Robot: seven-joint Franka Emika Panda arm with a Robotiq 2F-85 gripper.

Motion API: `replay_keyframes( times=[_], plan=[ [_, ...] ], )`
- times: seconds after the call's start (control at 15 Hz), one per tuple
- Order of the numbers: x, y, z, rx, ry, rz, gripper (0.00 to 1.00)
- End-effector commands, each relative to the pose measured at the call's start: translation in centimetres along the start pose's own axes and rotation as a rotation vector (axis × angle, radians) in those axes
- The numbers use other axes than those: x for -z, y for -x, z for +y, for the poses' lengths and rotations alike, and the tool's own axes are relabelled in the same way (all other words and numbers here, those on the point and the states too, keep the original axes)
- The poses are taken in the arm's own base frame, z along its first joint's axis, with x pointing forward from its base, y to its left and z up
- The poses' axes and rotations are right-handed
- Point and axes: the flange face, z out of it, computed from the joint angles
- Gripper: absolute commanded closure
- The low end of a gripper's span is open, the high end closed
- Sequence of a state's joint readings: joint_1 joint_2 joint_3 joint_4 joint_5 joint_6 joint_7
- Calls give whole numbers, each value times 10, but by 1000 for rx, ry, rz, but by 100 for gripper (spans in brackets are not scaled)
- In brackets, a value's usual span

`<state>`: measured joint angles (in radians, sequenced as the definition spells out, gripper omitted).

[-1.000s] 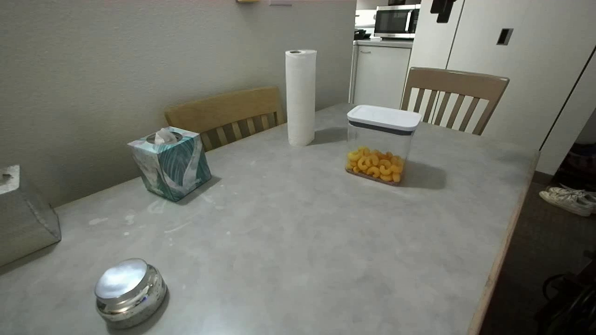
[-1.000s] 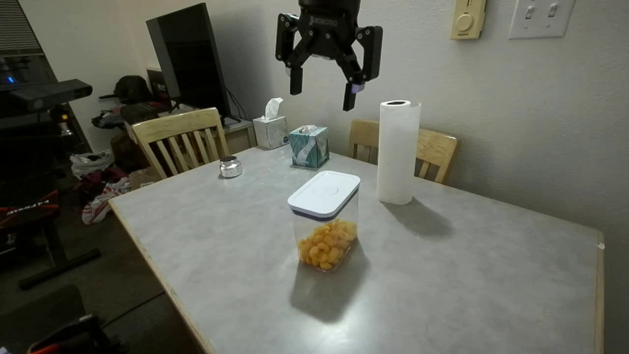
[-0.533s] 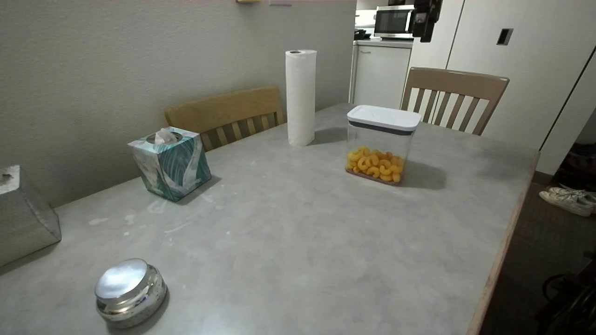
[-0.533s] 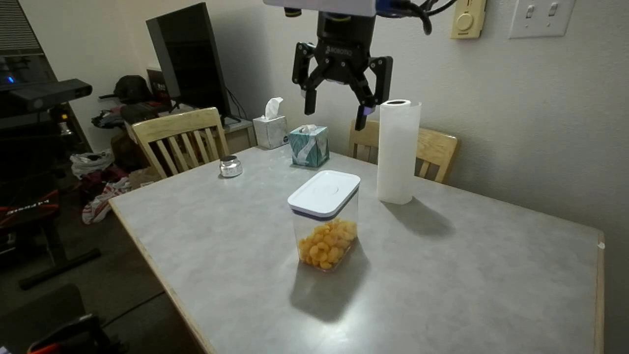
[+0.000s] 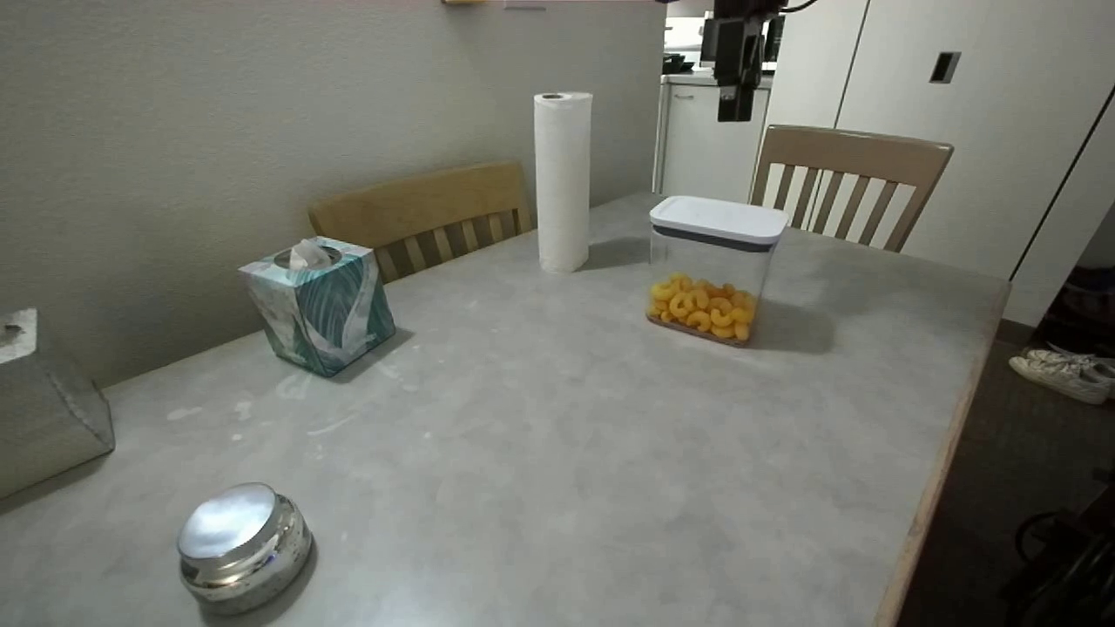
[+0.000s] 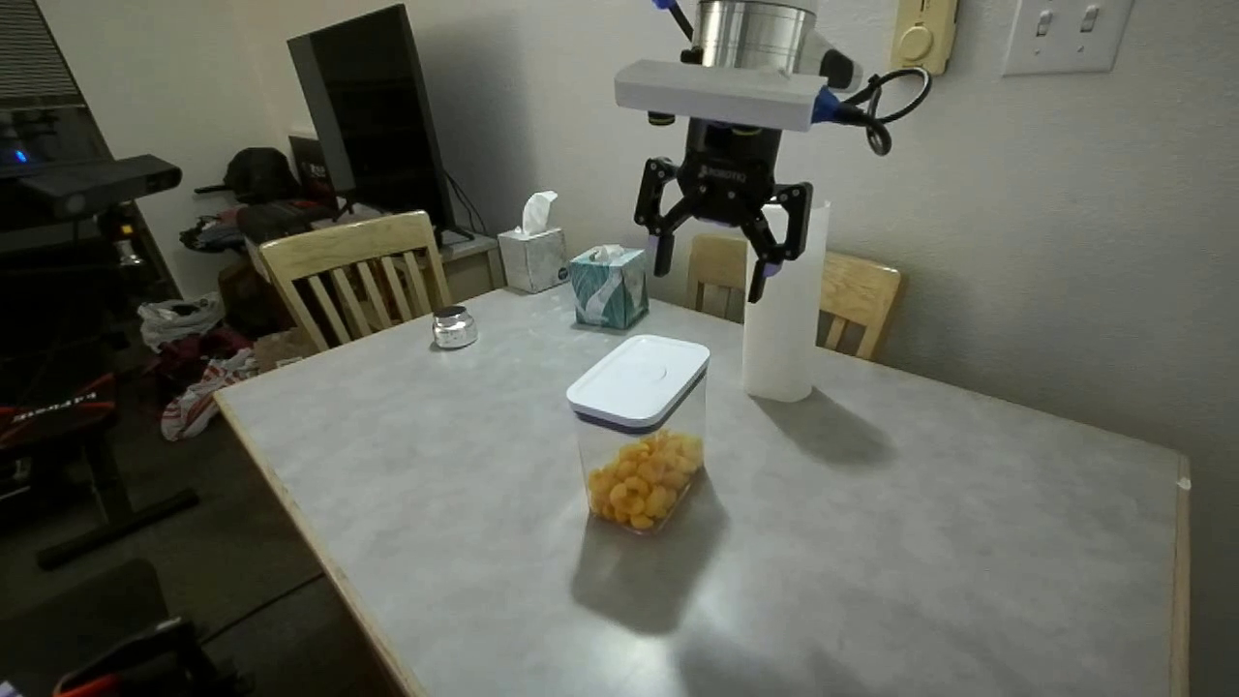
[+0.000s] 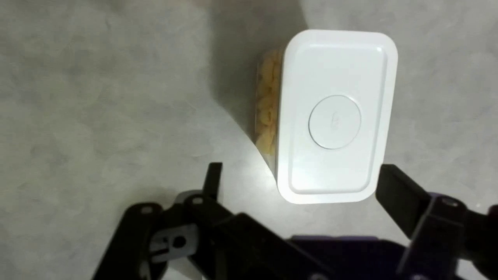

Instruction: Press the button atop the lid and then put the lid on the table

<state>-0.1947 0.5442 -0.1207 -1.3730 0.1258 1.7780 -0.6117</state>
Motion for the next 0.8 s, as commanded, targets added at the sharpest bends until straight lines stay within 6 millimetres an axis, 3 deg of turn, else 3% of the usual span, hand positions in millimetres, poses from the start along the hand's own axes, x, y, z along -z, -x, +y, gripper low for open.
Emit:
replay_keyframes(
  times=[0.0, 0.33, 0.73],
  plan=[
    [0, -19, 3, 2, -25, -42, 0],
    [-4, -39, -27, -12, -111, -87, 0],
    [-6, -39, -37, -23, -99, -99, 0]
  ],
)
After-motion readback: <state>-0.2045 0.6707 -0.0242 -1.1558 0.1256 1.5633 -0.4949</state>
